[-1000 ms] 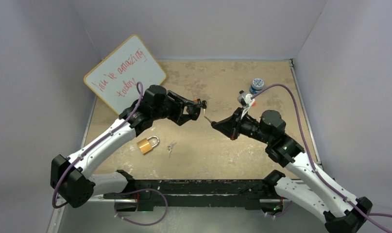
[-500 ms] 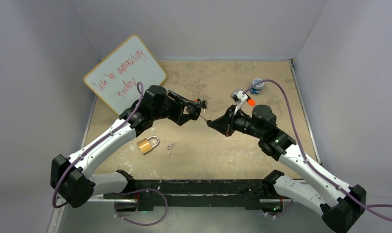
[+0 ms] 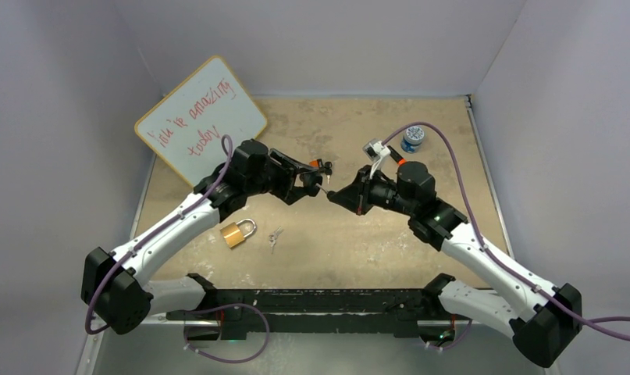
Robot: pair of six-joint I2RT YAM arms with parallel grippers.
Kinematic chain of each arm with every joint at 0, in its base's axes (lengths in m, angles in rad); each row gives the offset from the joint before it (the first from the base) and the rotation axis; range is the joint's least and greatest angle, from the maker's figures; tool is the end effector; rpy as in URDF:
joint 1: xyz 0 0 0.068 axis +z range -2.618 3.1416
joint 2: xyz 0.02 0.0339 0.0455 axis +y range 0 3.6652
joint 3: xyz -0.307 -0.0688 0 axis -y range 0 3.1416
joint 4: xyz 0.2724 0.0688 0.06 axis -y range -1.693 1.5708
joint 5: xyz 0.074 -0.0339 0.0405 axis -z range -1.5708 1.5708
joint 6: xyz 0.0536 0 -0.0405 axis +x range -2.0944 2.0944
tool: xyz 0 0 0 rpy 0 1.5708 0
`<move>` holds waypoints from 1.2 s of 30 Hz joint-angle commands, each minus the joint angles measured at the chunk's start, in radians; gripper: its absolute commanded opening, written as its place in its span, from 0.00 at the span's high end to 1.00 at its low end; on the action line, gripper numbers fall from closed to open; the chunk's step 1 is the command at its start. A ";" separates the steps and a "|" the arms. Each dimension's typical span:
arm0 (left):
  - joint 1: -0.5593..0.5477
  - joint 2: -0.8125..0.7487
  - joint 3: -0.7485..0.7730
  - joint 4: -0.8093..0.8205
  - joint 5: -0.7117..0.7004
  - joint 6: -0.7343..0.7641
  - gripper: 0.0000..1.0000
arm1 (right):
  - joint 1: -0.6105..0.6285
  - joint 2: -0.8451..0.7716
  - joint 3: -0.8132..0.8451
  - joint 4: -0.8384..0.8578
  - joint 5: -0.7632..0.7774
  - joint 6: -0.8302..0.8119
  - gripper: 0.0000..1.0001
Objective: Unlock with the key
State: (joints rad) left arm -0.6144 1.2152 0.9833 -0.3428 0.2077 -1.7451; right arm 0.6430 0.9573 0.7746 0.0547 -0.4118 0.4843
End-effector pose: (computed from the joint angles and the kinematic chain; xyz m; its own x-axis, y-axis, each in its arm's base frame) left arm 0.2373 -0.1809 0.3283 -0.6178 -0.7435 0.2560 -0.5598 0.1873 -0.8072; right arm 0.1825 0.1635 0.3583 -0.4942 0.1629 -0.8540 -0.7199 0.4740 0.5070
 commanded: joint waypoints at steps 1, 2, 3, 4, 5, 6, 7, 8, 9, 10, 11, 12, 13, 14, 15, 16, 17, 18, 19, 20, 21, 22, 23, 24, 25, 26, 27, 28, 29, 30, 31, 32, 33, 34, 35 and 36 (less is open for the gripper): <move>0.006 -0.043 0.009 0.120 0.034 -0.020 0.98 | -0.002 0.021 0.057 0.026 0.002 0.018 1.00; 0.005 -0.045 0.009 0.120 0.033 -0.019 0.98 | -0.003 0.026 0.059 0.021 0.003 0.019 1.00; 0.005 -0.046 0.009 0.121 0.032 -0.019 0.98 | -0.001 0.031 0.062 0.016 0.007 0.021 1.00; 0.006 -0.048 0.009 0.120 0.032 -0.020 0.99 | -0.001 0.034 0.064 0.010 0.009 0.022 1.00; 0.006 -0.048 0.008 0.122 0.032 -0.019 0.98 | -0.002 0.038 0.065 0.004 0.008 0.022 1.00; 0.006 -0.048 0.007 0.122 0.030 -0.019 0.99 | -0.001 0.041 0.065 -0.002 0.009 0.022 1.00; 0.006 -0.048 0.008 0.122 0.030 -0.018 0.99 | -0.001 0.041 0.065 -0.007 0.013 0.021 1.00; 0.006 -0.048 0.007 0.124 0.030 -0.019 0.99 | -0.002 0.041 0.064 -0.011 0.020 0.023 1.00; 0.006 -0.048 0.006 0.125 0.031 -0.018 0.99 | -0.002 0.041 0.062 -0.014 0.027 0.024 1.00; 0.006 -0.048 0.007 0.123 0.032 -0.015 0.99 | -0.002 0.041 0.061 -0.017 0.036 0.026 1.00; 0.006 -0.048 0.006 0.121 0.032 -0.015 0.99 | -0.003 0.044 0.064 -0.020 0.043 0.030 1.00; 0.005 -0.049 0.005 0.120 0.029 -0.012 0.99 | -0.001 0.048 0.067 -0.025 0.050 0.032 1.00; 0.007 -0.049 0.006 0.118 0.027 -0.010 0.99 | -0.002 0.052 0.070 -0.031 0.060 0.037 1.00; 0.006 -0.049 0.007 0.117 0.024 -0.006 0.99 | -0.002 0.055 0.074 -0.037 0.072 0.042 1.00; 0.006 -0.049 0.010 0.115 0.021 -0.003 0.99 | -0.002 0.062 0.078 -0.045 0.080 0.049 1.00; 0.007 -0.048 0.012 0.112 0.016 0.003 1.00 | -0.002 0.067 0.084 -0.050 0.089 0.056 1.00; 0.004 -0.048 0.026 0.100 0.002 0.014 1.00 | -0.002 0.074 0.089 -0.051 0.102 0.062 1.00; -0.004 -0.047 0.042 0.075 -0.021 0.028 1.00 | -0.002 0.082 0.097 -0.064 0.114 0.069 1.00; -0.014 -0.045 0.062 0.036 -0.054 0.039 1.00 | -0.002 0.092 0.109 -0.087 0.132 0.076 1.00; -0.028 -0.043 0.077 0.004 -0.092 0.045 1.00 | -0.002 0.103 0.120 -0.102 0.144 0.083 1.00; -0.046 -0.042 0.084 -0.012 -0.127 0.047 1.00 | -0.001 0.113 0.131 -0.112 0.151 0.085 1.00; -0.070 -0.038 0.088 -0.015 -0.160 0.047 1.00 | -0.001 0.124 0.143 -0.123 0.160 0.088 1.00; -0.086 -0.032 0.091 -0.019 -0.186 0.044 1.00 | -0.002 0.135 0.156 -0.129 0.166 0.092 1.00; -0.097 -0.021 0.092 -0.018 -0.202 0.036 1.00 | -0.002 0.150 0.170 -0.135 0.168 0.094 1.00; -0.108 -0.008 0.092 -0.009 -0.218 0.031 1.00 | -0.001 0.167 0.191 -0.145 0.169 0.096 1.00; -0.117 0.006 0.094 -0.001 -0.240 0.028 1.00 | -0.001 0.184 0.210 -0.159 0.175 0.100 1.00; -0.123 0.025 0.095 0.009 -0.248 0.015 1.00 | -0.002 0.207 0.226 -0.173 0.183 0.107 1.00; -0.128 0.039 0.094 0.027 -0.254 0.009 1.00 | -0.002 0.222 0.239 -0.182 0.195 0.117 1.00; -0.133 0.045 0.094 0.043 -0.266 0.000 1.00 | -0.002 0.234 0.248 -0.192 0.210 0.135 1.00; -0.135 0.057 0.094 0.055 -0.278 -0.017 1.00 | -0.002 0.245 0.255 -0.194 0.216 0.147 1.00; -0.136 0.064 0.092 0.073 -0.289 -0.023 1.00 | -0.001 0.252 0.258 -0.193 0.218 0.164 1.00; -0.136 0.070 0.093 0.085 -0.302 -0.028 1.00 | -0.002 0.263 0.264 -0.191 0.218 0.182 1.00; -0.136 0.076 0.096 0.091 -0.313 -0.034 1.00 | -0.001 0.275 0.271 -0.192 0.214 0.197 1.00; -0.136 0.080 0.095 0.101 -0.325 -0.039 1.00 | -0.002 0.286 0.278 -0.197 0.210 0.223 1.00; -0.136 0.083 0.093 0.114 -0.330 -0.040 1.00 | -0.001 0.298 0.286 -0.202 0.207 0.236 1.00; -0.136 0.086 0.093 0.124 -0.330 -0.040 1.00 | -0.001 0.308 0.295 -0.205 0.206 0.249 1.00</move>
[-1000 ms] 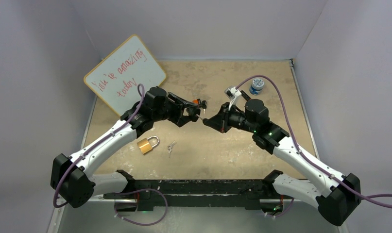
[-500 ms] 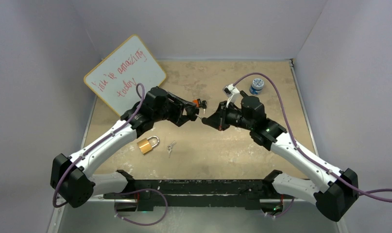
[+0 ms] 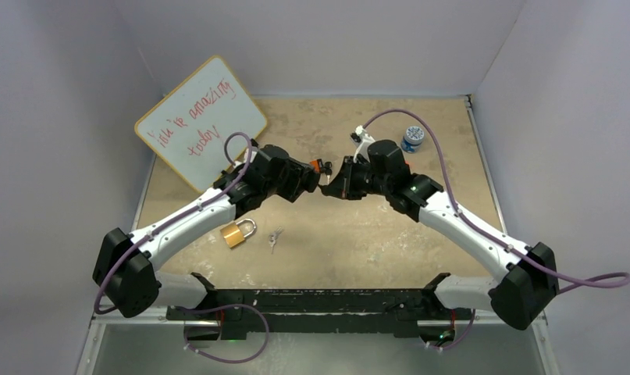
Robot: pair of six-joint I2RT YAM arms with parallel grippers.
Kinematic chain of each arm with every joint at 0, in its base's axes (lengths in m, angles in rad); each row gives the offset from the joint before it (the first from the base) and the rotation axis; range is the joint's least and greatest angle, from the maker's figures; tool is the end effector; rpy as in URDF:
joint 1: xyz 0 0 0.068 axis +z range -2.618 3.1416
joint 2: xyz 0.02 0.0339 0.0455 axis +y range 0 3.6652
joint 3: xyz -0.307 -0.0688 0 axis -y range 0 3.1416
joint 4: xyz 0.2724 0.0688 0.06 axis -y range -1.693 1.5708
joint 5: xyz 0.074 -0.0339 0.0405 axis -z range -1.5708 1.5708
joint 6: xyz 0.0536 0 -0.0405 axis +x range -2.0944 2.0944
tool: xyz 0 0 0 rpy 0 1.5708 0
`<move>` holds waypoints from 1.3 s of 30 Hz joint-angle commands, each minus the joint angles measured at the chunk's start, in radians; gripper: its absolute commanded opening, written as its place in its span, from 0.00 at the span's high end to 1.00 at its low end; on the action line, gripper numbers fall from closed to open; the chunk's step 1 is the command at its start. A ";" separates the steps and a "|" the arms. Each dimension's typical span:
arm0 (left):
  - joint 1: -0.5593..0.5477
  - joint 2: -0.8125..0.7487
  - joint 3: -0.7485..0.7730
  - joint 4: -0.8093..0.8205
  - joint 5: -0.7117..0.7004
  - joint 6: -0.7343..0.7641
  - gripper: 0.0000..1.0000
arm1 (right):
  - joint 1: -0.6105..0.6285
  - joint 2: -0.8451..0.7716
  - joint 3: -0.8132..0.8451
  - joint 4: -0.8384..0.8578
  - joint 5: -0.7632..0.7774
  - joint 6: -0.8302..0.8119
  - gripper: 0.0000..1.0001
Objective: Unlock with the key
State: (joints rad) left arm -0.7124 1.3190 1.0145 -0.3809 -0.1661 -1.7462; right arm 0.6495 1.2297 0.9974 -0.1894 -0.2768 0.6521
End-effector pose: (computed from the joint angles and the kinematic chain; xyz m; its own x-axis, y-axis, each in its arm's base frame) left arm 0.2477 -0.2022 0.3061 -0.4558 -0.8895 0.0320 -0.5673 0.2626 -0.7806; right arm 0.2386 0.1996 0.3471 -0.7326 0.1766 -0.6573 -0.4224 0.6393 0.6426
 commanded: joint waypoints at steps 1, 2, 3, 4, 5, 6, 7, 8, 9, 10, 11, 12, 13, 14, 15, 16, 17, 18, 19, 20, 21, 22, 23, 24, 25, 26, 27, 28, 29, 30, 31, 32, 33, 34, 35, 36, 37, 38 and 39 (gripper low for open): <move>-0.038 -0.013 0.063 0.164 0.047 -0.039 1.00 | -0.008 0.048 0.081 0.033 0.070 0.089 1.00; -0.038 -0.011 0.063 0.166 0.051 -0.039 1.00 | -0.008 0.061 0.094 0.021 0.074 0.097 1.00; -0.038 -0.009 0.062 0.165 0.053 -0.040 1.00 | -0.008 0.076 0.113 0.004 0.077 0.103 1.00; -0.038 -0.009 0.059 0.163 0.053 -0.041 1.00 | -0.008 0.093 0.132 -0.013 0.078 0.105 1.00; -0.039 -0.009 0.055 0.165 0.055 -0.044 1.00 | -0.008 0.113 0.151 -0.028 0.082 0.106 1.00; -0.039 -0.010 0.049 0.169 0.057 -0.049 1.00 | -0.007 0.126 0.166 -0.040 0.086 0.111 1.00; -0.038 -0.012 0.043 0.179 0.060 -0.055 1.00 | -0.007 0.136 0.179 -0.044 0.088 0.113 1.00; -0.038 -0.012 0.036 0.192 0.064 -0.059 1.00 | -0.008 0.146 0.185 -0.047 0.092 0.115 1.00; -0.039 -0.012 0.033 0.204 0.069 -0.060 1.00 | -0.008 0.154 0.186 -0.042 0.095 0.114 1.00; -0.038 -0.011 0.033 0.212 0.071 -0.059 1.00 | -0.008 0.160 0.183 -0.030 0.094 0.115 1.00; -0.038 -0.011 0.034 0.217 0.074 -0.056 1.00 | -0.008 0.165 0.174 -0.017 0.083 0.116 1.00; -0.037 -0.009 0.034 0.224 0.079 -0.047 1.00 | -0.008 0.170 0.166 -0.012 0.055 0.124 1.00; -0.037 -0.009 0.033 0.231 0.082 -0.040 1.00 | -0.007 0.174 0.158 -0.009 0.037 0.152 1.00; -0.037 -0.010 0.029 0.245 0.086 -0.032 1.00 | -0.010 0.177 0.155 -0.004 0.030 0.164 1.00; -0.037 -0.011 0.021 0.264 0.092 -0.023 1.00 | -0.012 0.176 0.150 0.003 0.014 0.176 1.00; -0.036 -0.013 0.009 0.288 0.097 -0.012 1.00 | -0.018 0.173 0.141 0.019 -0.009 0.205 1.00; -0.036 -0.017 -0.009 0.328 0.102 -0.004 1.00 | -0.029 0.171 0.131 0.040 -0.037 0.234 1.00; -0.037 -0.021 -0.031 0.381 0.106 0.001 1.00 | -0.043 0.166 0.117 0.065 -0.067 0.265 1.00; -0.036 -0.026 -0.057 0.444 0.114 0.000 1.00 | -0.058 0.162 0.105 0.089 -0.091 0.297 1.00; -0.036 -0.029 -0.076 0.491 0.122 -0.005 1.00 | -0.075 0.161 0.096 0.112 -0.115 0.328 1.00; -0.036 -0.031 -0.092 0.548 0.131 -0.008 1.00 | -0.093 0.159 0.085 0.134 -0.145 0.362 1.00; -0.036 -0.033 -0.108 0.592 0.136 -0.009 1.00 | -0.109 0.157 0.073 0.163 -0.172 0.399 1.00; -0.036 -0.036 -0.118 0.630 0.135 -0.007 1.00 | -0.121 0.152 0.061 0.183 -0.197 0.435 1.00; -0.037 -0.038 -0.125 0.666 0.137 0.006 1.00 | -0.131 0.144 0.051 0.217 -0.216 0.472 1.00; -0.036 -0.041 -0.128 0.693 0.135 0.021 1.00 | -0.139 0.134 0.042 0.235 -0.230 0.505 1.00; -0.036 -0.047 -0.130 0.707 0.129 0.038 1.00 | -0.147 0.123 0.028 0.252 -0.242 0.542 1.00; -0.037 -0.054 -0.132 0.728 0.122 0.057 1.00 | -0.156 0.108 0.013 0.270 -0.253 0.585 1.00; -0.037 -0.062 -0.138 0.751 0.114 0.078 1.00 | -0.165 0.091 -0.003 0.290 -0.266 0.631 1.00; -0.036 -0.071 -0.148 0.778 0.103 0.090 1.00 | -0.174 0.077 -0.020 0.312 -0.279 0.680 1.00; -0.036 -0.081 -0.163 0.820 0.095 0.100 1.00 | -0.186 0.066 -0.030 0.307 -0.295 0.725 1.00; -0.036 -0.089 -0.186 0.864 0.082 0.113 1.00 | -0.194 0.061 -0.043 0.322 -0.318 0.776 1.00; -0.037 -0.097 -0.200 0.898 0.073 0.118 1.00 | -0.198 0.054 -0.053 0.342 -0.329 0.812 1.00; -0.037 -0.103 -0.206 0.913 0.065 0.125 1.00 | -0.199 0.049 -0.057 0.348 -0.330 0.830 1.00; -0.036 -0.107 -0.205 0.915 0.060 0.139 1.00 | -0.200 0.046 -0.052 0.349 -0.329 0.823 1.00; -0.036 -0.110 -0.198 0.906 0.054 0.160 1.00 | -0.200 0.047 -0.037 0.334 -0.326 0.790 1.00; -0.037 -0.112 -0.187 0.888 0.052 0.192 1.00 | -0.201 0.047 -0.011 0.283 -0.312 0.733 0.95; -0.035 -0.114 -0.173 0.855 0.047 0.225 1.00 | -0.201 0.043 0.015 0.217 -0.293 0.661 0.82; -0.033 -0.116 -0.157 0.817 0.039 0.260 1.00 | -0.201 0.033 0.037 0.163 -0.269 0.591 0.72; -0.030 -0.119 -0.144 0.772 0.027 0.301 1.00 | -0.201 0.019 0.054 0.089 -0.231 0.527 0.62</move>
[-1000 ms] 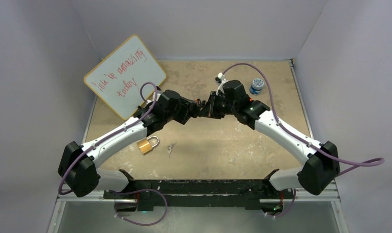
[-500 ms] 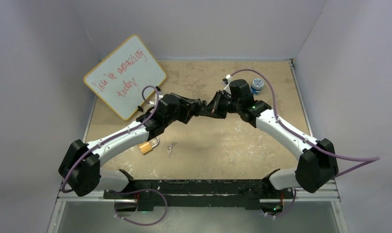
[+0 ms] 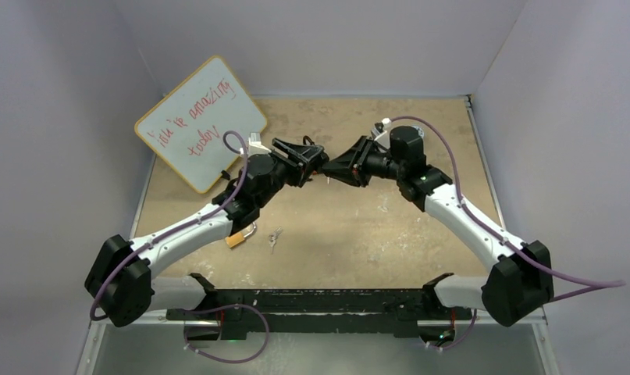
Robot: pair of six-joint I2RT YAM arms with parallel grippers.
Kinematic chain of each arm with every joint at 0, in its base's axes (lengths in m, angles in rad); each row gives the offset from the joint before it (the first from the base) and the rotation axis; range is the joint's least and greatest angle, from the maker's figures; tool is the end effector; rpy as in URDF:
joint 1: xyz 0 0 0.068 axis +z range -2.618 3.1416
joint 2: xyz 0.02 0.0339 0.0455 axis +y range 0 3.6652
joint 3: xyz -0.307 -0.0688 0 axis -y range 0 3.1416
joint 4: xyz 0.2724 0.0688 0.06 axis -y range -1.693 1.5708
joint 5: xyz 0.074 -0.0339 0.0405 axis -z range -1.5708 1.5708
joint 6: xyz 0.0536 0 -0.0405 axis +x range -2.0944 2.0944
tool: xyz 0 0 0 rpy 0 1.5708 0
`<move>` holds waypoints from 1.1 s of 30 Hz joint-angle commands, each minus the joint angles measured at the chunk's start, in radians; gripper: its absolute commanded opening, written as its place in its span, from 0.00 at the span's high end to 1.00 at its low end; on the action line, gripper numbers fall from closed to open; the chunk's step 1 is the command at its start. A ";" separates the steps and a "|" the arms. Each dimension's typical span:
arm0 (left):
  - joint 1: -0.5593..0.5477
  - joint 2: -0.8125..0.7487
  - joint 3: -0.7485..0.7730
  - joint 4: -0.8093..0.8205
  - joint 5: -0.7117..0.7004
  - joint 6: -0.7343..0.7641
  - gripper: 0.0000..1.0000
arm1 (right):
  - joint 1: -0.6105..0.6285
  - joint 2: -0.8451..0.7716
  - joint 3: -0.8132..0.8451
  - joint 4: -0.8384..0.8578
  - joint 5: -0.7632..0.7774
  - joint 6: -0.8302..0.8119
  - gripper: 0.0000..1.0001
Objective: Unlock with the key
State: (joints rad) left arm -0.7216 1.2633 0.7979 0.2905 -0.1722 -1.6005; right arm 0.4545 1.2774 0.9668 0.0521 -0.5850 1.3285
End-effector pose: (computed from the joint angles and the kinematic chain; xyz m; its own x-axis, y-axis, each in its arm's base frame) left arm 0.2480 -0.2060 0.3154 -0.5200 -0.8541 -0.0006 -0.1461 0.0896 -0.9852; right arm 0.2778 0.1687 0.3509 -0.8761 0.4727 -0.0949 0.0201 0.2324 0.9724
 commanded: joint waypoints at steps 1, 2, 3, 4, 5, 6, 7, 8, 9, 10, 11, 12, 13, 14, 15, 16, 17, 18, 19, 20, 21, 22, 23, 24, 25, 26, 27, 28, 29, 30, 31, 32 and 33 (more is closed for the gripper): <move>-0.013 -0.062 0.090 0.059 0.032 0.187 1.00 | -0.012 -0.048 0.094 -0.217 0.109 -0.204 0.56; -0.004 -0.060 0.109 0.010 0.037 0.207 1.00 | -0.020 -0.067 0.096 -0.252 0.125 -0.253 0.51; 0.005 -0.056 0.133 -0.041 0.045 0.228 1.00 | -0.025 -0.088 0.097 -0.284 0.136 -0.301 0.47; 0.010 -0.051 0.156 -0.093 0.044 0.253 1.00 | -0.028 -0.110 0.097 -0.321 0.149 -0.346 0.44; 0.011 -0.047 0.178 -0.127 0.037 0.288 1.00 | -0.028 -0.128 0.096 -0.342 0.165 -0.392 0.42; 0.011 -0.041 0.196 -0.147 0.036 0.322 1.00 | -0.028 -0.150 0.092 -0.365 0.181 -0.430 0.40; 0.011 -0.036 0.208 -0.157 0.036 0.365 1.00 | -0.028 -0.172 0.087 -0.383 0.205 -0.468 0.38; 0.011 -0.032 0.219 -0.167 0.032 0.411 1.00 | -0.028 -0.193 0.080 -0.393 0.223 -0.502 0.36; 0.011 -0.029 0.225 -0.161 0.035 0.459 1.00 | -0.028 -0.215 0.072 -0.399 0.244 -0.525 0.34; 0.011 -0.027 0.223 -0.123 0.062 0.539 1.00 | -0.028 -0.234 0.071 -0.402 0.254 -0.548 0.30; 0.013 -0.027 0.222 -0.076 0.106 0.627 1.00 | -0.028 -0.252 0.074 -0.396 0.256 -0.566 0.26; 0.012 -0.027 0.219 -0.029 0.155 0.736 1.00 | -0.028 -0.269 0.076 -0.382 0.254 -0.582 0.23; 0.013 -0.028 0.218 0.015 0.256 0.845 1.00 | -0.028 -0.285 0.079 -0.352 0.243 -0.600 0.24; 0.013 -0.028 0.226 0.022 0.331 0.972 1.00 | -0.028 -0.300 0.087 -0.323 0.229 -0.619 0.27; 0.013 -0.028 0.236 0.007 0.392 1.063 1.00 | -0.028 -0.300 0.109 -0.311 0.222 -0.642 0.28; 0.013 -0.030 0.245 -0.014 0.452 1.142 1.00 | -0.029 -0.290 0.139 -0.314 0.219 -0.663 0.29; 0.013 -0.032 0.253 -0.042 0.492 1.210 1.00 | -0.028 -0.274 0.174 -0.327 0.219 -0.685 0.29; 0.013 -0.037 0.256 -0.061 0.531 1.267 1.00 | -0.027 -0.254 0.210 -0.346 0.217 -0.707 0.29; 0.012 -0.043 0.252 -0.070 0.557 1.312 1.00 | -0.028 -0.231 0.241 -0.367 0.213 -0.728 0.29; 0.012 -0.049 0.247 -0.071 0.575 1.354 1.00 | -0.028 -0.210 0.269 -0.380 0.202 -0.737 0.28; 0.013 -0.057 0.241 -0.068 0.587 1.383 1.00 | -0.028 -0.192 0.287 -0.383 0.183 -0.742 0.26; 0.012 -0.064 0.236 -0.064 0.592 1.406 1.00 | -0.029 -0.173 0.301 -0.386 0.165 -0.742 0.25; 0.013 -0.070 0.232 -0.058 0.598 1.424 1.00 | -0.028 -0.157 0.312 -0.388 0.147 -0.742 0.25; 0.013 -0.074 0.227 -0.051 0.610 1.442 1.00 | -0.028 -0.140 0.322 -0.389 0.129 -0.739 0.24; 0.013 -0.076 0.226 -0.048 0.627 1.458 1.00 | -0.028 -0.126 0.329 -0.390 0.114 -0.734 0.24; 0.012 -0.075 0.225 -0.047 0.637 1.467 1.00 | -0.028 -0.115 0.333 -0.390 0.100 -0.731 0.24; 0.012 -0.075 0.226 -0.050 0.644 1.477 1.00 | -0.029 -0.105 0.335 -0.387 0.095 -0.729 0.24; 0.012 -0.073 0.228 -0.054 0.647 1.486 1.00 | -0.028 -0.097 0.335 -0.387 0.093 -0.729 0.24; 0.013 -0.073 0.229 -0.059 0.647 1.493 1.00 | -0.028 -0.091 0.335 -0.391 0.092 -0.729 0.24; 0.013 -0.073 0.231 -0.062 0.648 1.496 1.00 | -0.028 -0.083 0.335 -0.398 0.090 -0.731 0.25; 0.013 -0.072 0.233 -0.063 0.653 1.496 1.00 | -0.028 -0.079 0.334 -0.413 0.086 -0.738 0.28; 0.012 -0.073 0.233 -0.062 0.657 1.498 1.00 | -0.028 -0.073 0.333 -0.430 0.084 -0.749 0.32; 0.012 -0.073 0.234 -0.062 0.662 1.497 1.00 | -0.028 -0.068 0.335 -0.451 0.100 -0.761 0.38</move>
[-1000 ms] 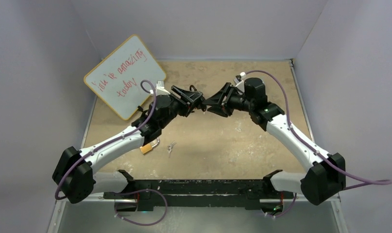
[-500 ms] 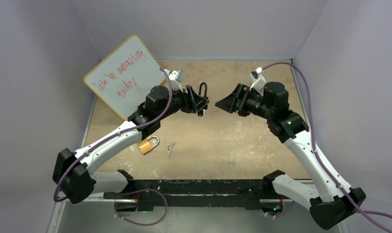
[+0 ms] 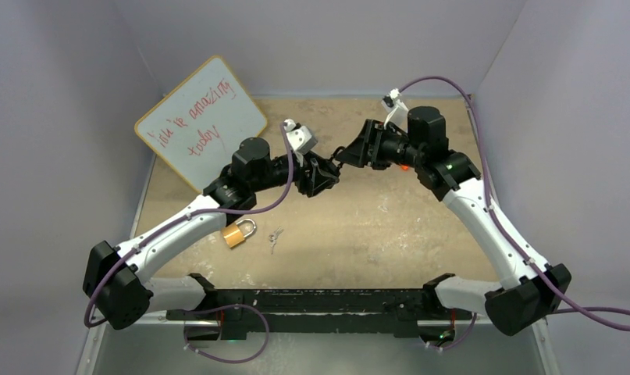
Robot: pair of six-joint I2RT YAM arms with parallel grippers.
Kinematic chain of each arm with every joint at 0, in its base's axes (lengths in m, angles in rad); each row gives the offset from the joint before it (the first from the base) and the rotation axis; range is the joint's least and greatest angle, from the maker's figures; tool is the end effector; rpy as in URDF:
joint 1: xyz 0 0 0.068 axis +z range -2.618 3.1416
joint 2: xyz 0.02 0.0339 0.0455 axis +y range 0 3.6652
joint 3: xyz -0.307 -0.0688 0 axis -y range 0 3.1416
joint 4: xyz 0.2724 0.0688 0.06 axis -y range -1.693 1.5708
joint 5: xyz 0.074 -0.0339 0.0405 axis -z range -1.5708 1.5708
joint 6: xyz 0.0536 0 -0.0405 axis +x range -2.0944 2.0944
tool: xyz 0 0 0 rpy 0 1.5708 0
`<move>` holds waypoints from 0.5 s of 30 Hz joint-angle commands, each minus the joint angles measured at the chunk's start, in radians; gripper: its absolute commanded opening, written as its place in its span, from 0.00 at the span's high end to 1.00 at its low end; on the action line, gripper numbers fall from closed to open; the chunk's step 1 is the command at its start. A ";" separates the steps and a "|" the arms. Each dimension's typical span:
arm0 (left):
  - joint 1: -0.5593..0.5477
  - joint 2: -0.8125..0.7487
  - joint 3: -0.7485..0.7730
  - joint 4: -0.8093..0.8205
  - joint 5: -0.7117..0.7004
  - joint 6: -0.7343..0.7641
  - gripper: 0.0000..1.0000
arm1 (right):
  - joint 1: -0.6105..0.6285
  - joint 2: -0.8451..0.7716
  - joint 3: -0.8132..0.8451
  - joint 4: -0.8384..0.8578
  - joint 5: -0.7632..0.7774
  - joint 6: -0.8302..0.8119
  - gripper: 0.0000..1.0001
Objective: Unlock with the key
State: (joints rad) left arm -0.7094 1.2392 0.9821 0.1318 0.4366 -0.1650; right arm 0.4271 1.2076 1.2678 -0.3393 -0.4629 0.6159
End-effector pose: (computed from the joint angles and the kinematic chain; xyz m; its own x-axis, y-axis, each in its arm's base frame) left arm 0.2283 -0.2259 0.3772 -0.2428 0.0123 -0.9700 0.8807 0.4220 -0.2151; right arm 0.2599 0.1446 0.4432 -0.6445 0.2746 -0.7136 -0.4766 0.5855 0.6558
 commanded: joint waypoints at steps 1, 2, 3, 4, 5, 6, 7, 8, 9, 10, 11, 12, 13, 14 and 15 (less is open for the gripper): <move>0.001 -0.049 0.048 0.098 0.059 0.062 1.00 | -0.001 0.007 0.036 -0.080 -0.001 -0.057 0.44; 0.001 -0.050 0.046 0.097 0.062 0.063 1.00 | -0.001 0.012 0.036 -0.096 0.025 -0.061 0.50; 0.001 -0.050 0.045 0.097 0.061 0.062 1.00 | -0.001 0.015 0.034 -0.111 0.049 -0.060 0.55; 0.001 -0.050 0.042 0.098 0.060 0.064 1.00 | -0.001 0.020 0.031 -0.122 0.070 -0.053 0.60; 0.001 -0.050 0.039 0.098 0.061 0.065 1.00 | -0.001 0.026 0.029 -0.130 0.088 -0.041 0.66; 0.001 -0.049 0.038 0.100 0.061 0.065 1.00 | -0.001 0.035 0.028 -0.139 0.096 -0.032 0.69; 0.001 -0.048 0.035 0.100 0.068 0.068 1.00 | 0.000 0.043 0.025 -0.141 0.093 -0.026 0.70; 0.000 -0.043 0.038 0.099 0.084 0.069 1.00 | -0.001 0.048 0.017 -0.132 0.084 -0.029 0.71; 0.001 -0.037 0.045 0.090 0.111 0.066 1.00 | -0.001 0.046 0.008 -0.113 0.082 -0.075 0.72; 0.003 -0.030 0.059 0.075 0.147 0.065 1.00 | 0.000 0.039 -0.008 -0.086 0.097 -0.112 0.75; 0.003 -0.019 0.077 0.056 0.191 0.061 1.00 | 0.000 0.026 -0.034 -0.051 0.100 -0.141 0.78; 0.004 -0.009 0.096 0.036 0.236 0.059 1.00 | 0.000 0.003 -0.065 -0.023 0.086 -0.142 0.80; 0.006 0.000 0.111 0.018 0.288 0.058 1.00 | -0.001 -0.014 -0.092 -0.001 0.095 -0.148 0.82; 0.006 0.007 0.124 -0.004 0.315 0.058 1.00 | -0.001 -0.024 -0.105 0.008 0.120 -0.153 0.82; 0.007 0.013 0.136 -0.021 0.310 0.056 1.00 | -0.001 -0.025 -0.106 -0.001 0.130 -0.145 0.83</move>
State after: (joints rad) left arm -0.6987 1.2728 1.0000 0.0387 0.5339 -0.1108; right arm 0.4480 1.2102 1.2129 -0.3676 -0.4641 0.5579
